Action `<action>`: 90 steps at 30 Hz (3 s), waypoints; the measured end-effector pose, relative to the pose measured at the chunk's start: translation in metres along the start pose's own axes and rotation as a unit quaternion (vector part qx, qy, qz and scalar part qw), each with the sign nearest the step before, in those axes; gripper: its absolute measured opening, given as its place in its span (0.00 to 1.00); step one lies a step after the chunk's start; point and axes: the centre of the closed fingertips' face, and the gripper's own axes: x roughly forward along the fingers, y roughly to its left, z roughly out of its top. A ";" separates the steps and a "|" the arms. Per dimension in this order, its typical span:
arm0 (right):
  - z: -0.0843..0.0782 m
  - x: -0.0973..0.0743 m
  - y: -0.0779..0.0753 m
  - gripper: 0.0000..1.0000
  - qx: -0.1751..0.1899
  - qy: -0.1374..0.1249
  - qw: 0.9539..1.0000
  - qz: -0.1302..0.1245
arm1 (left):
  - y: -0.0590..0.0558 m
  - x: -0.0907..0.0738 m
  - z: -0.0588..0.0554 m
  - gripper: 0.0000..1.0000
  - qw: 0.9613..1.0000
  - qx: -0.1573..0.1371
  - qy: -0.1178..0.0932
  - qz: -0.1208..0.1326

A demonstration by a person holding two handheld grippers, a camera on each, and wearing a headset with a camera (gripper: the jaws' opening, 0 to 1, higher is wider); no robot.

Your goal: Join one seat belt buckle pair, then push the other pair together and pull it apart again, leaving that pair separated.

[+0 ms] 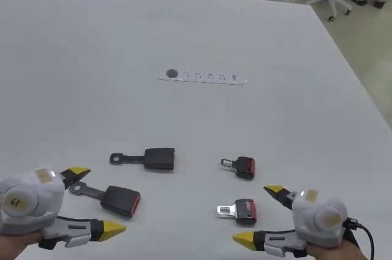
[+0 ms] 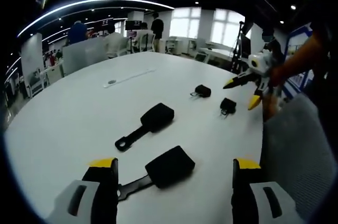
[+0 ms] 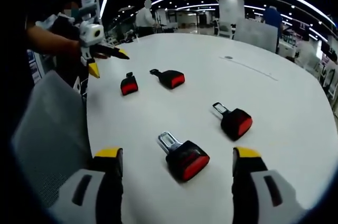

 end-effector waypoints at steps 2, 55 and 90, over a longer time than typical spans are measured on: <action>0.000 0.003 0.000 0.86 -0.010 0.007 1.000 0.010 | 0.000 0.003 -0.001 0.88 1.000 0.007 0.005 -0.007; -0.031 0.021 -0.011 0.36 -0.140 0.111 0.969 0.170 | 0.013 0.061 -0.044 0.39 0.955 0.209 0.163 -0.130; 0.002 0.062 0.012 0.35 -0.137 0.066 0.970 0.188 | 0.016 0.061 -0.045 0.37 0.952 0.206 0.186 -0.127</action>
